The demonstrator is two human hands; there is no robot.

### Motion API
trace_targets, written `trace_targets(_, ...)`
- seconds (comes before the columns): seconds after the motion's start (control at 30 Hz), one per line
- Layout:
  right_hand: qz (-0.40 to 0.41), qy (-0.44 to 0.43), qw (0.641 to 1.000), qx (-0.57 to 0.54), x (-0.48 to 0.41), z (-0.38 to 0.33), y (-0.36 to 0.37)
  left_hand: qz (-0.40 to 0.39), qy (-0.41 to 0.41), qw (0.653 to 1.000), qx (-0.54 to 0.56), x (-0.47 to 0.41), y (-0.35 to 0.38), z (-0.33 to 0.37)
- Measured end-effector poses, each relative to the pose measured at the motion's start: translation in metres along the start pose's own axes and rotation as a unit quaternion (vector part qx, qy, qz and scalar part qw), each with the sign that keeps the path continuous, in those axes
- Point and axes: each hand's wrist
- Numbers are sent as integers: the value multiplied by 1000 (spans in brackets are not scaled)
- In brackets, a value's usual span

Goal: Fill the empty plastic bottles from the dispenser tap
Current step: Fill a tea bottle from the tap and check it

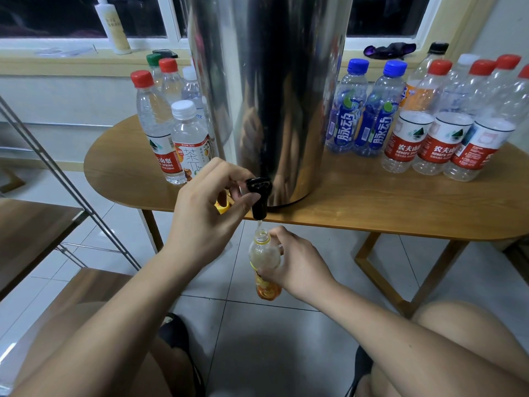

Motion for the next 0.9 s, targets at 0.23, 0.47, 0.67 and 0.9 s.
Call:
trace_targets(0.23, -2, -2, 1000, 0, 0, 0, 0, -1, -1, 1000, 0, 0, 0, 1)
trace_targets(0.47, -4, 3, 1000, 1, 0, 0, 0, 1, -6, 1000, 3, 0, 0, 1)
trace_targets(0.67, -1, 0, 1000, 5, 0, 1, 0, -2, -5, 1000, 2, 0, 0, 1)
trace_targets(0.9, -1, -1, 1000, 6, 0, 2, 0, -1, -5, 1000, 4, 0, 0, 1)
Point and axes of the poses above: each hand's wrist, its own x-axis away from the middle knuckle, its own y-axis out of the palm, z = x × y, and after that the axes turned 8 degrees about x, right-handed
